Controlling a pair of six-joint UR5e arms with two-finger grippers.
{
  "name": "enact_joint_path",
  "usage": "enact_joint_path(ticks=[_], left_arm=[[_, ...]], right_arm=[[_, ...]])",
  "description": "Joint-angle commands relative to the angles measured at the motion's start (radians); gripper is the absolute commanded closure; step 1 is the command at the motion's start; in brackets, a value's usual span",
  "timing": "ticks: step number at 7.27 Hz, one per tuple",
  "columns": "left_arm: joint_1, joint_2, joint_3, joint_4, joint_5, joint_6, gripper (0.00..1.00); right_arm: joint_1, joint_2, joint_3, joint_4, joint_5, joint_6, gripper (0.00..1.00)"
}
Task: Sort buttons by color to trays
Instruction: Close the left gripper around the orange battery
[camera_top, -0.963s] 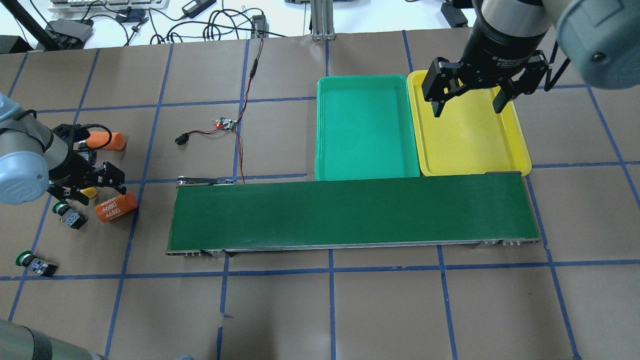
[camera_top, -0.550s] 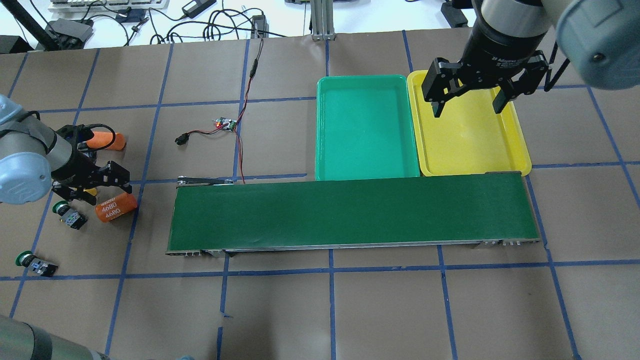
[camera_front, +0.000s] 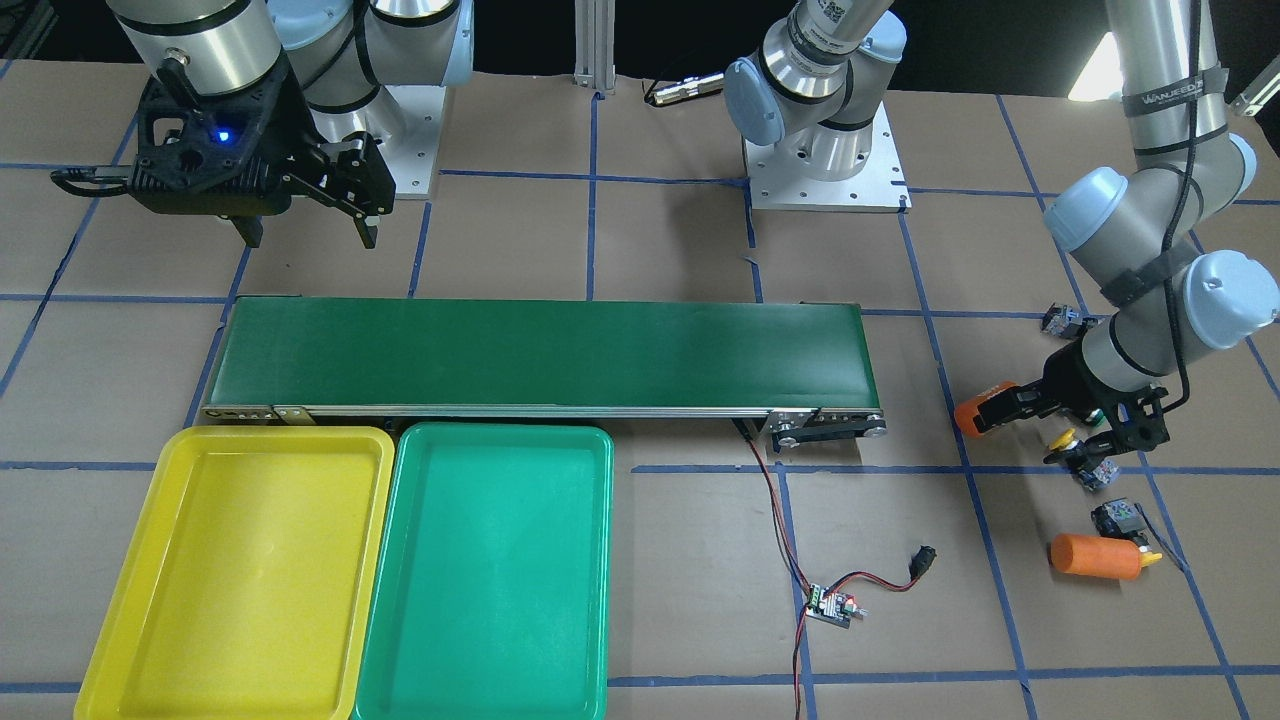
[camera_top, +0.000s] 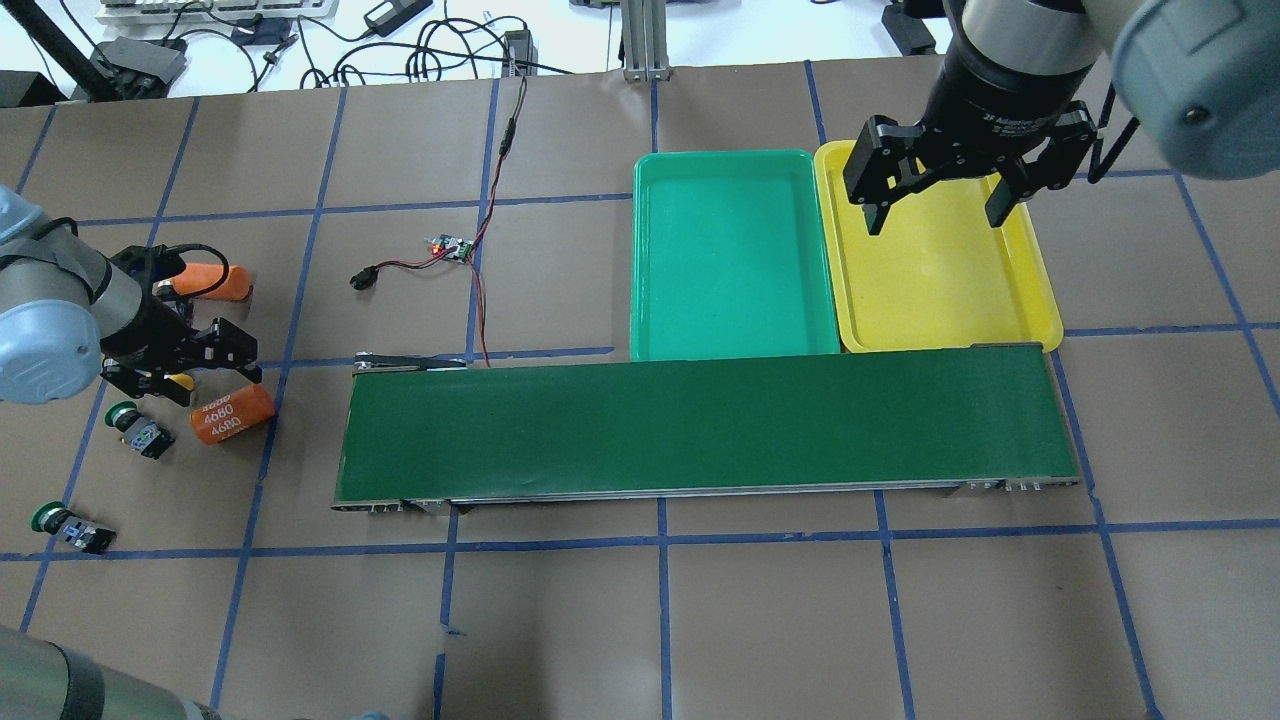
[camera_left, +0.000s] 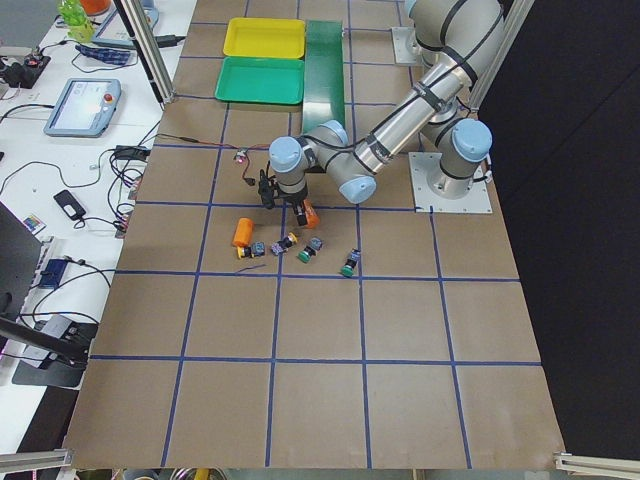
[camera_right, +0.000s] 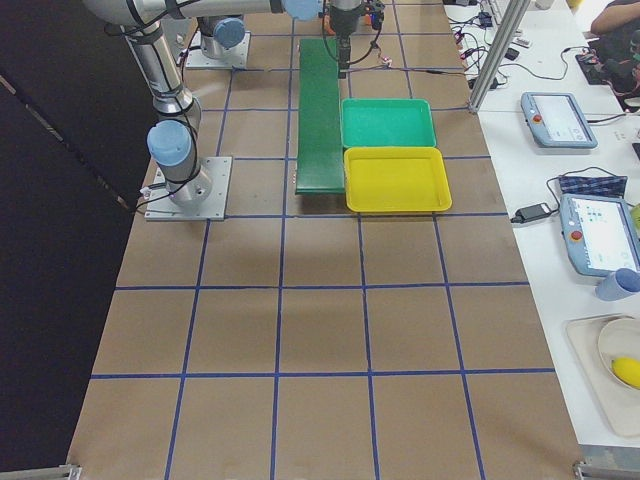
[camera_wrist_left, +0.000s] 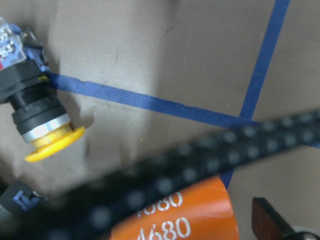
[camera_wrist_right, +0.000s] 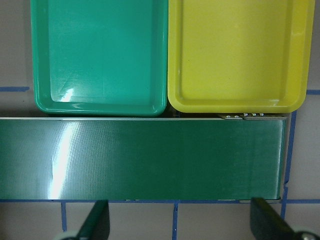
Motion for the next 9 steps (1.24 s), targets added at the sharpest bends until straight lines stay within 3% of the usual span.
enact_joint_path(ticks=[1, 9], left_arm=[[0.0, -0.015, 0.001, 0.0, 0.002, -0.039, 0.0], [0.002, -0.017, -0.004, -0.002, 0.018, -0.05, 0.0]], right_arm=[[0.0, 0.0, 0.0, 0.0, 0.0, 0.001, 0.0], [0.0, 0.002, 0.002, 0.0, 0.0, 0.001, 0.0]])
